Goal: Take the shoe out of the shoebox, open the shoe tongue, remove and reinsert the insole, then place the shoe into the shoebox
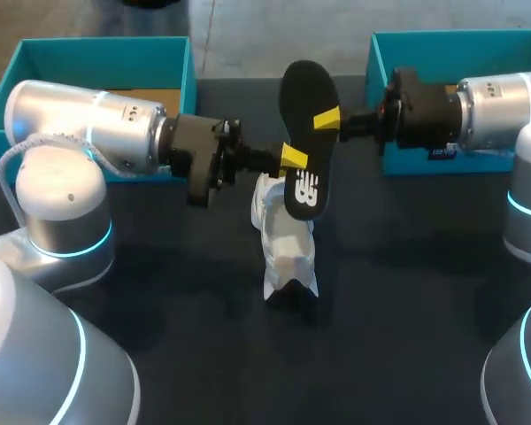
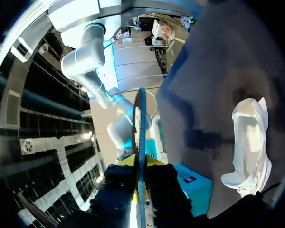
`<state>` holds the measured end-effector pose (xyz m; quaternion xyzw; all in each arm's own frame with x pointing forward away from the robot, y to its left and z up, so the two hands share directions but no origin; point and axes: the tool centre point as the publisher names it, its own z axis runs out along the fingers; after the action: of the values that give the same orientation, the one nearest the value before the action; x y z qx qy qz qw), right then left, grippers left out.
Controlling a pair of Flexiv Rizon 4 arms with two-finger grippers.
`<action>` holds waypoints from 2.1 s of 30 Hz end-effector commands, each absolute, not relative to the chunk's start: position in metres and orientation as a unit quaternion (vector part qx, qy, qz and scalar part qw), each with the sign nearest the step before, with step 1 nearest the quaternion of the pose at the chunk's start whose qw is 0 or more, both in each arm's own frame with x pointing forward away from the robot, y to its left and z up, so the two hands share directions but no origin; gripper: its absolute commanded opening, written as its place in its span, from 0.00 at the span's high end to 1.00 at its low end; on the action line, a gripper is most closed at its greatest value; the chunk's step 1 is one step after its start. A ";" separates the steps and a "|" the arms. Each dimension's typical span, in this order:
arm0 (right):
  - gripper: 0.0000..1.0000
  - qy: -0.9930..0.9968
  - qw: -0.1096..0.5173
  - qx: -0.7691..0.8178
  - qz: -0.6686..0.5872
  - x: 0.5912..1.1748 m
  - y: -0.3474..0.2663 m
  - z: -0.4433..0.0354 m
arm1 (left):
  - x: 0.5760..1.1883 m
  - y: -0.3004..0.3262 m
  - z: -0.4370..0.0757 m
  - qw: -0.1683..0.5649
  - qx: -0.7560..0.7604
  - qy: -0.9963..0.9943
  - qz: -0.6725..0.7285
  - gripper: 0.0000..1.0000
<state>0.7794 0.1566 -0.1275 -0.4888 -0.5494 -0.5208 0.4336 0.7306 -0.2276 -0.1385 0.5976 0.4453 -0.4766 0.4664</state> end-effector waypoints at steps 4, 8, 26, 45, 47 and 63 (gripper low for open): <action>1.00 -0.548 0.434 -0.492 -0.519 0.783 0.157 -0.136 | 0.727 -0.210 -0.128 0.435 0.593 0.487 -0.471 0.00; 1.00 -0.549 0.434 -0.496 -0.514 0.784 0.157 -0.140 | 0.730 -0.200 -0.121 0.414 0.603 0.504 -0.459 0.00; 1.00 -0.550 0.438 -0.502 -0.504 0.783 0.165 -0.158 | 0.753 -0.180 -0.067 0.212 0.669 0.579 -0.415 0.00; 1.00 -0.549 0.433 -0.502 -0.509 0.787 0.170 -0.163 | 0.790 -0.172 -0.037 0.102 0.749 0.597 -0.270 0.00; 1.00 -0.550 0.432 -0.501 -0.510 0.788 0.170 -0.163 | 0.792 -0.175 -0.034 0.089 0.753 0.600 -0.255 0.00; 1.00 -0.550 0.429 -0.500 -0.512 0.792 0.167 -0.163 | 0.803 -0.194 -0.022 0.011 0.765 0.628 -0.143 0.00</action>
<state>0.7922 0.1669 -0.1623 -0.5006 -0.5512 -0.5111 0.4293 0.8000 -0.1883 -0.0245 0.7430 0.6233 -0.2282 0.0858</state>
